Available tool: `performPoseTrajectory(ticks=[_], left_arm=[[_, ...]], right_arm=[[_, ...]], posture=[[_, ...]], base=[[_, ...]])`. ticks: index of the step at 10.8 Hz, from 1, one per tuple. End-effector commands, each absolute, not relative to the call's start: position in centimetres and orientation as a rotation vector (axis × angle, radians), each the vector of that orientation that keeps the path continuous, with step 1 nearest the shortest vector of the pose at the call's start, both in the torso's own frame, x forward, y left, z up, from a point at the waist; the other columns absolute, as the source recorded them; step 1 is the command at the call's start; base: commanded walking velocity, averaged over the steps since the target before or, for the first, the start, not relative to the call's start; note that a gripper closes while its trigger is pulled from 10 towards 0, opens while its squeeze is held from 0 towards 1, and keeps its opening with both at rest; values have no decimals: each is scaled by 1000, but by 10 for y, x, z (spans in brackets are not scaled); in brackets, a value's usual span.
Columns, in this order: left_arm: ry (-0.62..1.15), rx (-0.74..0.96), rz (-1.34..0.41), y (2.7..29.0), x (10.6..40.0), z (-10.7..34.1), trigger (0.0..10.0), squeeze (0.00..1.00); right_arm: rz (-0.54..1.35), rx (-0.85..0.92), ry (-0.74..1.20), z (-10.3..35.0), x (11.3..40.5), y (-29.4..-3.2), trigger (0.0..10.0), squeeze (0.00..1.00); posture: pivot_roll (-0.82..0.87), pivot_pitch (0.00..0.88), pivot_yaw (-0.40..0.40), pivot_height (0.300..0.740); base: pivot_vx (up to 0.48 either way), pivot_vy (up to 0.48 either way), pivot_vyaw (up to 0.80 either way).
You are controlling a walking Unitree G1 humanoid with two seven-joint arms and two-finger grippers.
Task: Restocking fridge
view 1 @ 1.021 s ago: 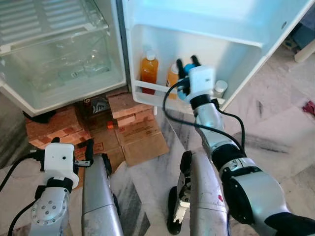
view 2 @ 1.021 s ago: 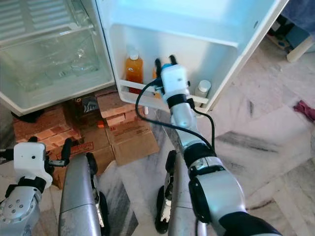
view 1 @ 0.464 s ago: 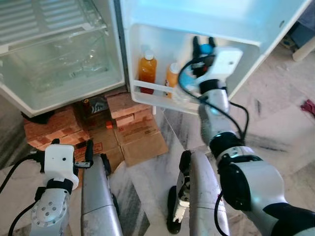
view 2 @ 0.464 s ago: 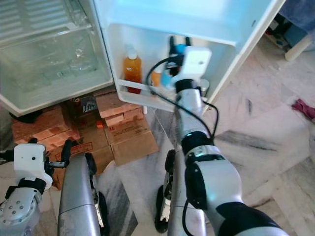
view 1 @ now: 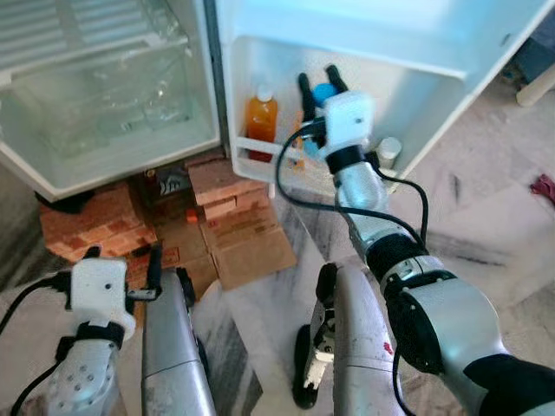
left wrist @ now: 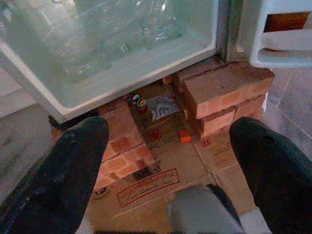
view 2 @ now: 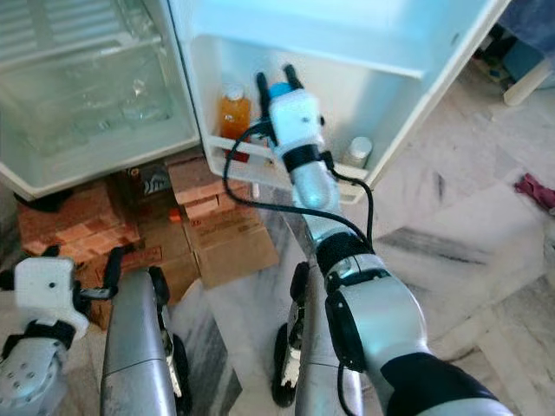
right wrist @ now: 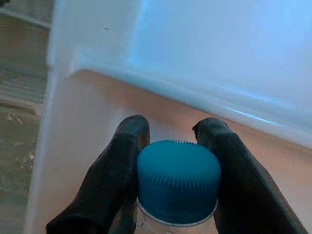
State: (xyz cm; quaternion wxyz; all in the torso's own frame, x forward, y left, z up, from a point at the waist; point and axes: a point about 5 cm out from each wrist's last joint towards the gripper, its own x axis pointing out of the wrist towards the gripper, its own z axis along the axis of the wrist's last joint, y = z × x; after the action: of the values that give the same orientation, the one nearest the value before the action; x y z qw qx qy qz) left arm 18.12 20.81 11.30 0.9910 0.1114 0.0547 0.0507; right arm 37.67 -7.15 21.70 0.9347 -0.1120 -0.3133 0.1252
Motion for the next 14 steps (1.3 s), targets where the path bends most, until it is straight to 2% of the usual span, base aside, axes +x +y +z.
performPoseTrajectory(ticks=[1, 4, 9, 11, 13, 14], left_arm=[[138, 240, 108, 211, 174, 112, 10000, 0], [135, 242, 97, 210, 175, 115, 10000, 0], [145, 258, 86, 212, 170, 119, 10000, 0], [144, 260, 79, 213, 171, 120, 10000, 0], [141, 258, 72, 211, 176, 119, 10000, 0], [140, 257, 72, 210, 177, 118, 10000, 0]], right_arm=[[235, -241, -784, 249, 377, -72, 10000, 0], [164, -275, -888, 269, 377, -78, 10000, 0], [192, -410, -576, 175, 366, -64, 10000, 0], [142, -313, -408, 151, 365, -71, 10000, 0], [11, -139, -234, 141, 373, -92, 10000, 0], [-1, -106, -217, 143, 376, -95, 10000, 1000]], posture=[[382, 333, -90, 488], [393, 342, -74, 488], [433, 356, -57, 488], [426, 355, -54, 488], [416, 345, -60, 488], [410, 339, -61, 488]], base=[[0, 0, 0], [0, 0, 0], [0, 0, 0], [0, 0, 0], [0, 0, 0], [0, 0, 0]])
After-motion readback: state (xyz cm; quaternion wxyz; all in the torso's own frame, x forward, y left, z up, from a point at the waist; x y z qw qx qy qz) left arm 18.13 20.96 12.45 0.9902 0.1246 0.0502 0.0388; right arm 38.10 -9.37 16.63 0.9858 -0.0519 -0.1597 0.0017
